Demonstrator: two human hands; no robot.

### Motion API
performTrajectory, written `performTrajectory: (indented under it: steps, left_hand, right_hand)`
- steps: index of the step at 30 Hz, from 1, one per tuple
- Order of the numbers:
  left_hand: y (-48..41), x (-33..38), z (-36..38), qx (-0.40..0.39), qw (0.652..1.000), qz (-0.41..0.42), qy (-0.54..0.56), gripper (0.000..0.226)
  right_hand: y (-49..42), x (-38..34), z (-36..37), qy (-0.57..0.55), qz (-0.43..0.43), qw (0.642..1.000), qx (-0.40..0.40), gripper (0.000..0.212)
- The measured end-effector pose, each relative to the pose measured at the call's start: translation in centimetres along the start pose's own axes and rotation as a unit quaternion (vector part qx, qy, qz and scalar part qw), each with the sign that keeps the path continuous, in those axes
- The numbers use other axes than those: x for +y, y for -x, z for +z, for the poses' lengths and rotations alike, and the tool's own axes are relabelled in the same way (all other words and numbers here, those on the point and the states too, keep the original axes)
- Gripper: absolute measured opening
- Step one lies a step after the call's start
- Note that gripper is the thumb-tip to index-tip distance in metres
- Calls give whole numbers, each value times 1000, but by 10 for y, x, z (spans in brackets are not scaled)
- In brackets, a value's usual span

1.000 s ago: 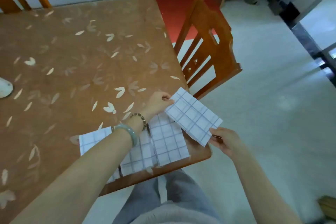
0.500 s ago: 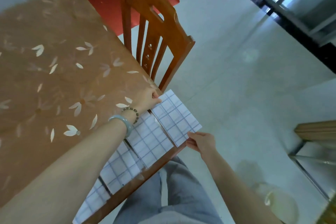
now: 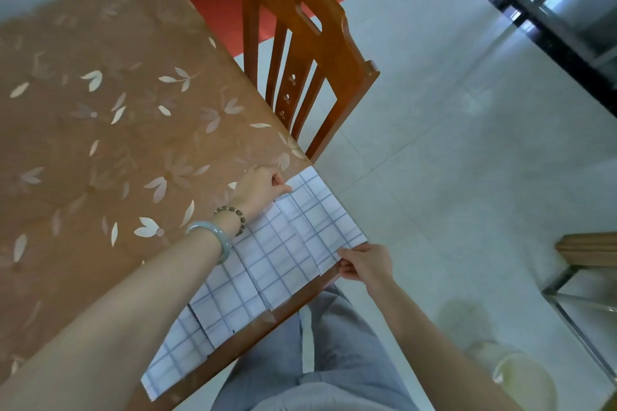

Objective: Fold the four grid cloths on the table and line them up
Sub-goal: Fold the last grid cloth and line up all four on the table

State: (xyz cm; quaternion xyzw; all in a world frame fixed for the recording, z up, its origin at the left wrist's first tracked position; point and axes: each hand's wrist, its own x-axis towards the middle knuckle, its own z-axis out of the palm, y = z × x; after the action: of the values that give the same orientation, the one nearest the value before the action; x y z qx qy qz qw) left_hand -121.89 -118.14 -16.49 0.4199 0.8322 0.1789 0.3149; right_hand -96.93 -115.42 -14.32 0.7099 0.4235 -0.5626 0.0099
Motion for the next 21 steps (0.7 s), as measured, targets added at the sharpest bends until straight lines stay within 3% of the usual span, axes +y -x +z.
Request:
performTrajectory:
  steps: [6, 12, 15, 17, 19, 21]
  left_hand:
    - [11, -2, -3, 51, 998, 12, 22, 26]
    - [23, -12, -2, 88, 996, 26, 10, 45]
    - [46, -28, -8, 135, 990, 20, -17, 45]
    - [70, -43, -11, 185, 982, 12, -20, 44]
    - [101, -59, -10, 229, 973, -13, -32, 52]
    - [136, -78, -7, 260, 963, -55, -40, 57]
  right_hand:
    - [-3, -2, -6, -12, 7, 1000, 13, 14]
    - [-3, -11, -18, 122, -21, 992, -5, 36]
    - [2, -19, -22, 212, -120, 969, 34, 41]
    - [9, -24, -17, 270, -223, 935, 62, 40]
    - [17, -28, -1, 298, -346, 888, 61, 28]
    - [25, -28, 23, 333, -467, 818, 44, 12]
